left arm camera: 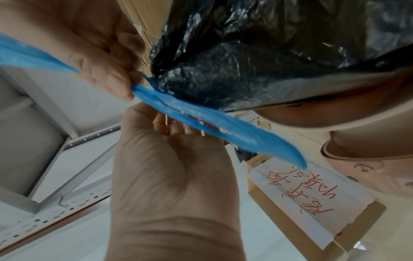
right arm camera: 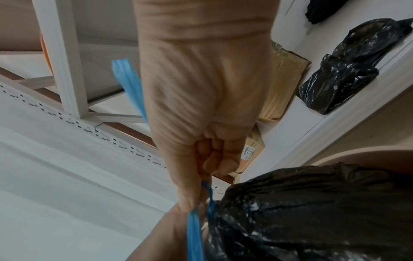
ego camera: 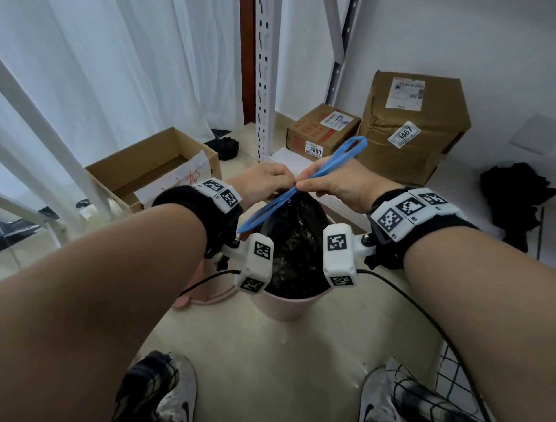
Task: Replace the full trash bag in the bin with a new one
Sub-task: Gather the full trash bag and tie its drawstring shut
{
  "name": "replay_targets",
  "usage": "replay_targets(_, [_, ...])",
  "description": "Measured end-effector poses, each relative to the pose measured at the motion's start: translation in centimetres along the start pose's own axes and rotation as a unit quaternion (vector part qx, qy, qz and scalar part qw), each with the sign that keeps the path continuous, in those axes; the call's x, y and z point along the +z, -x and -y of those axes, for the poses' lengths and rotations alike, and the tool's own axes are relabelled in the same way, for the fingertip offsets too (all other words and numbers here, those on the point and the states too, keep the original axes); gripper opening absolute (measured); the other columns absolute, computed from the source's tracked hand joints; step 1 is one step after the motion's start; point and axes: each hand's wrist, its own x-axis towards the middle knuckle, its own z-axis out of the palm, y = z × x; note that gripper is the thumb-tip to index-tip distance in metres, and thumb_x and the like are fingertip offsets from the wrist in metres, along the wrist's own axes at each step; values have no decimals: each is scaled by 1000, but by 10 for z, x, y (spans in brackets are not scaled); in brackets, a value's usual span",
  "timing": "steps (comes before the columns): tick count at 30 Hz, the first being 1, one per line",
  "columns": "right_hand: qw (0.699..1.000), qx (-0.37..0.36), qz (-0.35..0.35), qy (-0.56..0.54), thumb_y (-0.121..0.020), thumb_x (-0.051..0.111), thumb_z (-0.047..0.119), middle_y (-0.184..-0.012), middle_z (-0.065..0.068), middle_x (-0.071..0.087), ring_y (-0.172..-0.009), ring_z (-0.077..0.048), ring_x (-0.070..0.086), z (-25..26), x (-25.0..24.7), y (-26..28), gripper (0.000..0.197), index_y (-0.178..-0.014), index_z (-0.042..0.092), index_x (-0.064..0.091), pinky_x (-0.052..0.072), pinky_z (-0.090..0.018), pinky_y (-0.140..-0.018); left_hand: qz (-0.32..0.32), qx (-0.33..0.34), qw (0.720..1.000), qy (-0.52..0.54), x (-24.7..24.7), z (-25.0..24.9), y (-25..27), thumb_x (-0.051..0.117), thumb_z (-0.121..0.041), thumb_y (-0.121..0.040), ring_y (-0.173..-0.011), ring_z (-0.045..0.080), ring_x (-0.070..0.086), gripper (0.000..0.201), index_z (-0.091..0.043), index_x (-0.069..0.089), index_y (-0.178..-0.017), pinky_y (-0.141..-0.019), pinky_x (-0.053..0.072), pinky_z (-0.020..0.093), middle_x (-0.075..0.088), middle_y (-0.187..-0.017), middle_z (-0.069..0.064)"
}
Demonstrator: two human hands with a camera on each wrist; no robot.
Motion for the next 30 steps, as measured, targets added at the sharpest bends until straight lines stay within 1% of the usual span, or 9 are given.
replay_targets(6, [997,-28,-32,60,-78,72,1,-67,-2,57,-60,-8,53,3,9,-8,16,-72,12,61,47,-16,-57,5,-23,998,62,-5,1,3,52,-3,-85,-76,21,48,17,-14,54,-72,-71,40,28,51,-78,9])
replay_targets(9, [989,-56,-66,119,-78,72,5,-73,-3,58,-64,-11,55,0,13,-17,22,-95,11,60,47,-21,-61,11,-21,998,58,-6,1,2,52,-1,-87,-76,20,49,17,-13,54,-74,-71,42,27,53,-81,10])
replay_targets(11, [975,-59,-88,195,-79,70,10,-82,-3,62,-75,-14,57,-1,17,-21,23,-102,8,64,44,-21,-64,9,-16,999,49,-7,1,3,52,0,-88,-77,19,52,19,-13,53,-75,-70,44,25,55,-85,11])
replay_targets(15, [927,-88,-151,333,-81,61,12,-91,-13,67,-88,-25,60,-7,30,-23,16,-89,-1,65,37,-28,-67,-3,3,999,36,-8,1,5,53,-5,-93,-72,12,53,19,-14,56,-77,-67,44,19,58,-81,6])
replay_targets(18, [943,-126,-179,250,-83,59,9,-91,-14,63,-87,-25,55,-16,34,-17,7,-85,2,61,33,-27,-69,-20,8,996,87,-4,2,5,50,-9,-97,-71,13,51,3,-9,54,-96,-66,42,21,56,-80,8])
replay_targets(21, [955,-137,-199,174,-83,62,11,-81,-5,59,-78,-19,53,-21,36,-12,6,-84,6,58,40,-31,-67,13,3,996,87,-8,6,1,49,-10,-97,-71,8,53,25,-6,52,-122,-67,47,16,57,-81,4])
replay_targets(25, [967,-117,-185,130,-79,68,10,-69,-2,59,-69,-18,54,-17,30,-11,10,-76,2,63,45,-36,-63,11,30,999,11,-9,4,0,54,-8,-94,-68,6,54,15,1,62,-104,-66,49,10,58,-76,2])
replay_targets(27, [972,-106,-169,122,-77,69,10,-70,-4,61,-70,-21,57,-17,26,-14,9,-74,3,66,49,-40,-65,-24,53,998,-37,-11,3,-1,60,-9,-91,-64,7,57,22,8,63,-105,-70,52,18,60,-72,3])
replay_targets(30, [983,-80,-142,87,-79,69,6,-71,-11,65,-69,-26,64,-16,21,-17,6,-73,7,67,56,-42,-69,-44,99,978,-179,-14,-5,0,63,-16,-90,-72,16,59,22,3,66,-99,-75,53,29,61,-73,3])
